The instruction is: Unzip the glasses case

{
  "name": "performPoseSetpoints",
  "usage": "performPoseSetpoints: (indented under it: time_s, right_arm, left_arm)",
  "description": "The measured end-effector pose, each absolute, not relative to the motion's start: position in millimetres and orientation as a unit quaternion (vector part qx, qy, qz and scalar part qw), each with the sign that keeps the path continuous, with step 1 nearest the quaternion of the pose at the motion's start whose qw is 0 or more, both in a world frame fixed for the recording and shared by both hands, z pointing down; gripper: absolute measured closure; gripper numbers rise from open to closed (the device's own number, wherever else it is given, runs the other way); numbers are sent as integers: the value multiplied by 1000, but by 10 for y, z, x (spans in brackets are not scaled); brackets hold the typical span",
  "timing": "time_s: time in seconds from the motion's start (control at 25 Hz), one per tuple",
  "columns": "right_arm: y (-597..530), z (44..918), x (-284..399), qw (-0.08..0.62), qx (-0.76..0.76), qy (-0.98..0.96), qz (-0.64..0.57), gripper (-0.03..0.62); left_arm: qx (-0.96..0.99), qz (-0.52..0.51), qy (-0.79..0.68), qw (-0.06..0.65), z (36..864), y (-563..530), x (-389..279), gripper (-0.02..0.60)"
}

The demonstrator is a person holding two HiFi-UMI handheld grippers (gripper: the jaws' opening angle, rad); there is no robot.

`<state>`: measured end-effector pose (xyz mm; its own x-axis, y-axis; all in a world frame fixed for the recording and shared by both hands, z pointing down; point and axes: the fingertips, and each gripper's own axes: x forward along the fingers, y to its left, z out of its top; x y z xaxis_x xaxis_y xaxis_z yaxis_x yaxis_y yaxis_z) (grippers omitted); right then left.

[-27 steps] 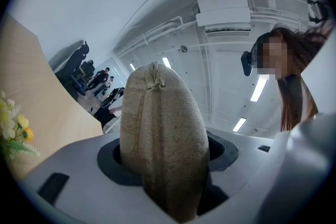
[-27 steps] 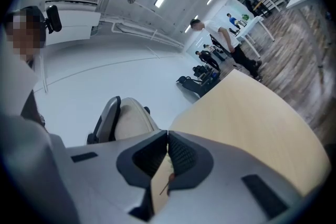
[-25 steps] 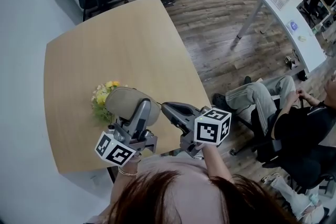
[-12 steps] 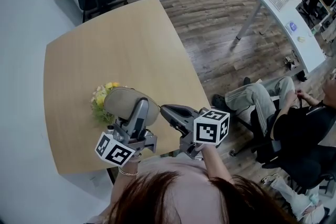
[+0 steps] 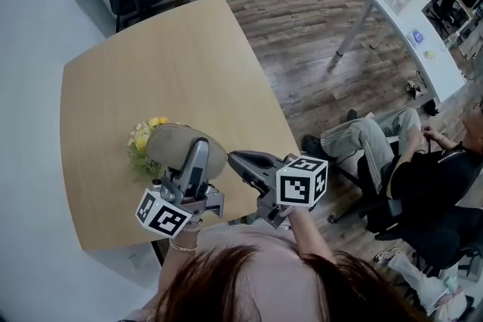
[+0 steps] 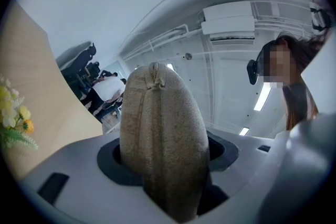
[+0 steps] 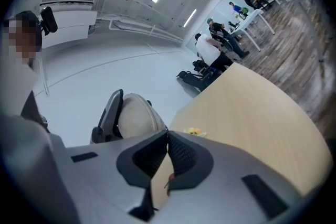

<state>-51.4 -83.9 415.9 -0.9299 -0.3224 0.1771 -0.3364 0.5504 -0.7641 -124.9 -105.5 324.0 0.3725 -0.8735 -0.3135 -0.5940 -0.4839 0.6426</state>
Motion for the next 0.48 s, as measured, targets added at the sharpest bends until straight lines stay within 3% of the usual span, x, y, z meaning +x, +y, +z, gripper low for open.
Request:
performPoseSetpoints:
  time_s: [0.48]
  right_arm:
    - [-781, 4198, -494, 21, 182, -879, 440, 576]
  left_arm:
    - [790, -331, -463, 228, 3289, -1043, -1254, 282]
